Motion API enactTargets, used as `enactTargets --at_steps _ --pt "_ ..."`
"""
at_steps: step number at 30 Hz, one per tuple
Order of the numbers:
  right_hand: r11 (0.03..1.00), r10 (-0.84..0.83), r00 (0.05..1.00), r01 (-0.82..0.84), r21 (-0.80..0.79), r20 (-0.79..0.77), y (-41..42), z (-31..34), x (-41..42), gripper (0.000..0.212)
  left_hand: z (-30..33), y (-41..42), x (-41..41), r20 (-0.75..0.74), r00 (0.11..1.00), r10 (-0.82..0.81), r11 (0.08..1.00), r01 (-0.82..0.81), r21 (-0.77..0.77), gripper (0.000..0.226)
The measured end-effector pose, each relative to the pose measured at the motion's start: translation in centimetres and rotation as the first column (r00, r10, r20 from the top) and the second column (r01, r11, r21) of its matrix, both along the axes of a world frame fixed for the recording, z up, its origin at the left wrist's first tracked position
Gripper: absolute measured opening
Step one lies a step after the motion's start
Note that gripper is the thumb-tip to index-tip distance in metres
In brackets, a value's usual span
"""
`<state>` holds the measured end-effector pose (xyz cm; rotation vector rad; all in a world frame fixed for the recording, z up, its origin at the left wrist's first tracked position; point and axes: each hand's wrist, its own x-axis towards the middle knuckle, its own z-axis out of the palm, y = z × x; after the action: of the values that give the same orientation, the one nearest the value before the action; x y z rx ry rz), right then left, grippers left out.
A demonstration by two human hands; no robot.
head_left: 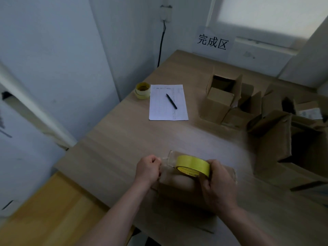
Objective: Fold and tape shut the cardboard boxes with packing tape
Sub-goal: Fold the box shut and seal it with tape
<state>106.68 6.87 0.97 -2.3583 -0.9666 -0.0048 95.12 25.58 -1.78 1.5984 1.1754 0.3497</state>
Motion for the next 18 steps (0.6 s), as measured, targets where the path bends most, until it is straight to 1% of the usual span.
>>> enactTargets --at_steps 2,4,5,6,8,9,10,11,12,13,14,16,18 --pt "1.000 0.007 1.000 -0.007 -0.013 0.010 0.1 -0.1 -0.2 0.035 -0.7 -0.2 0.1 -0.056 0.997 -0.058 0.997 0.061 0.049 0.040" --pt "1.000 0.024 0.999 -0.024 -0.011 0.030 0.3 -0.2 -0.4 0.033 -1.3 -0.5 0.2 -0.104 0.989 -0.104 0.989 0.114 0.096 0.043" --pt "0.999 0.028 0.999 -0.027 -0.018 0.034 0.3 -0.2 -0.5 0.031 -1.5 -0.7 0.3 -0.116 0.987 -0.115 0.988 0.125 0.090 0.041" --pt "0.999 0.025 0.999 -0.024 -0.031 0.033 0.3 -0.1 -0.5 0.029 -1.7 -0.7 0.4 -0.137 0.983 -0.121 0.989 0.131 0.067 0.036" --pt "0.998 0.015 0.999 -0.013 -0.055 0.041 0.3 -0.1 -0.6 0.027 -1.5 -0.7 0.1 -0.191 0.977 -0.099 0.994 0.089 -0.060 0.019" --pt "0.998 0.014 0.999 -0.011 -0.060 0.044 0.3 -0.1 -0.6 0.027 -1.6 -0.5 -0.2 -0.207 0.975 -0.083 0.991 0.059 -0.120 0.029" --pt "0.998 0.015 0.999 -0.013 -0.060 0.040 0.4 0.0 -0.7 0.027 -1.6 -0.1 -0.5 -0.183 0.981 -0.063 0.993 0.043 -0.111 0.046" --pt "0.998 0.016 0.999 -0.013 -0.058 0.039 0.4 0.0 -0.6 0.026 -1.4 0.1 -0.5 -0.119 0.992 -0.038 0.998 0.031 -0.058 0.057" --pt "0.998 0.013 0.999 -0.010 -0.062 0.040 0.4 0.0 -0.6 0.026 -1.0 -0.1 -0.2 -0.006 1.000 -0.007 1.000 0.007 -0.016 0.057" --pt "0.997 0.006 0.999 -0.002 -0.071 0.044 0.4 -0.1 -0.5 0.026 -0.4 -0.6 0.3 0.122 0.993 -0.001 0.999 0.005 -0.031 0.049" --pt "0.997 -0.001 0.999 0.005 -0.078 0.047 0.4 -0.3 -0.5 0.025 -0.2 -1.2 0.8 0.207 0.978 -0.029 0.997 0.043 -0.065 0.041" --pt "0.997 0.006 1.000 -0.004 -0.078 0.023 0.3 -0.2 -0.4 0.022 0.0 -2.5 1.4 0.277 0.954 -0.115 0.984 0.148 -0.102 0.035" --pt "0.999 0.017 0.999 -0.019 -0.045 -0.046 0.3 0.0 0.1 0.018 -0.3 -2.9 1.8 0.312 0.938 -0.148 0.979 0.184 -0.087 0.036"
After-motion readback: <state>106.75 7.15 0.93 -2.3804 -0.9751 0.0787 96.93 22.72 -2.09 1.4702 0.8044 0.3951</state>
